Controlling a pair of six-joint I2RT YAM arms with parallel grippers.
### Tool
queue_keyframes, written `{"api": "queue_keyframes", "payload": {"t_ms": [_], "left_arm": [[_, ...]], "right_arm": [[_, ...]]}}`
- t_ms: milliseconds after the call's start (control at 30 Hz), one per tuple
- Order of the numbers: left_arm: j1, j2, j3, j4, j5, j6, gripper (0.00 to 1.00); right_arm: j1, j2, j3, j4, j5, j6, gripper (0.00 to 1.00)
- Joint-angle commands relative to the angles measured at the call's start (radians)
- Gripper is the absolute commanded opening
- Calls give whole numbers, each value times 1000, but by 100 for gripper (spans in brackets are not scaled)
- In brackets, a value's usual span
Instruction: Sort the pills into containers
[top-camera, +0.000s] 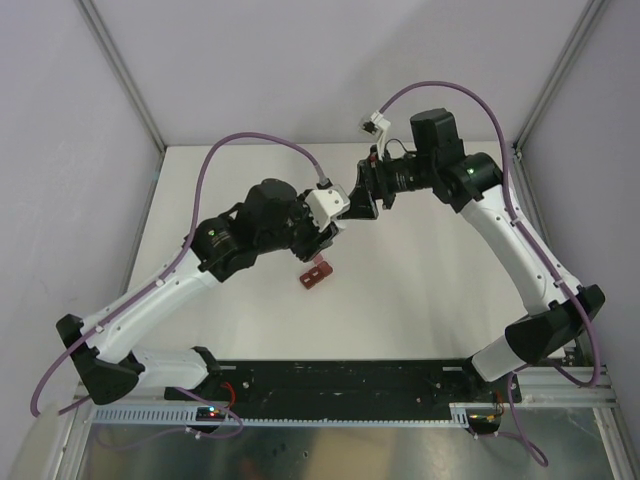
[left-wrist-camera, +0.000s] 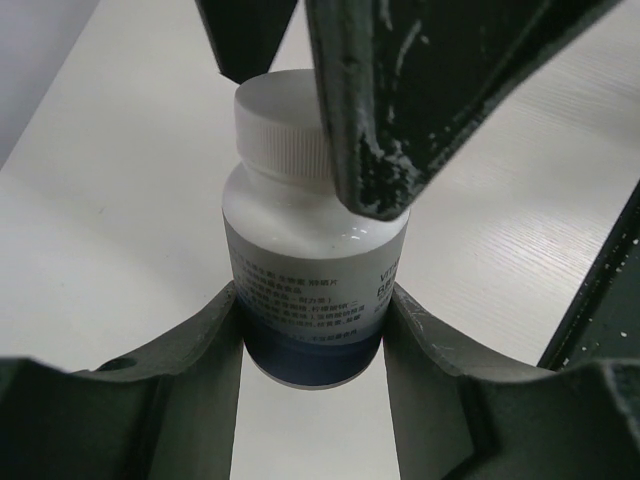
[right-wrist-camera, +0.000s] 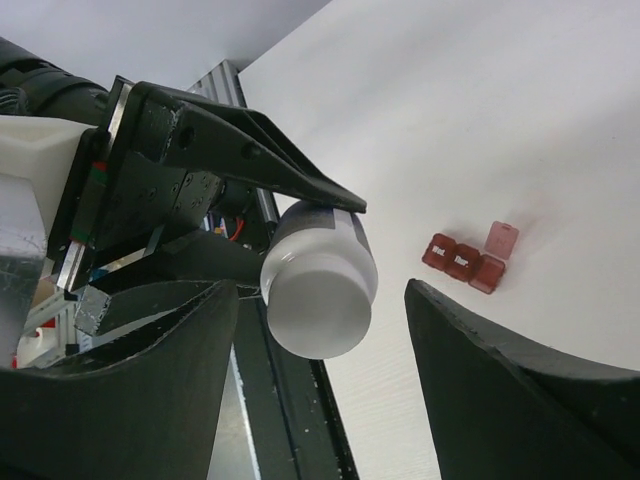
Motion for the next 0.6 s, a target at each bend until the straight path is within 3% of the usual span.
{"api": "queue_keyframes", "payload": {"t_ms": [0,133,333,467,567], "left_arm": [[-11,-1,26,59,-85,-15,0],[-13,-2,24,61,-95,-15,0],[-13,-9,15,61,-77,-11,0],[-4,-20,-1,60,34,-7,0],[32,-31,-15,53,206,-7,0]], "right_arm": [[-4,-5,-14,60,-47,43,72],[-4,-5,-40,77,-68,51,57],[-5,-11,-44,74,-79,27,26],[-4,-21,-29,43,-82,-41,10],[-5,-31,-8,-1,-86,-145,6]]}}
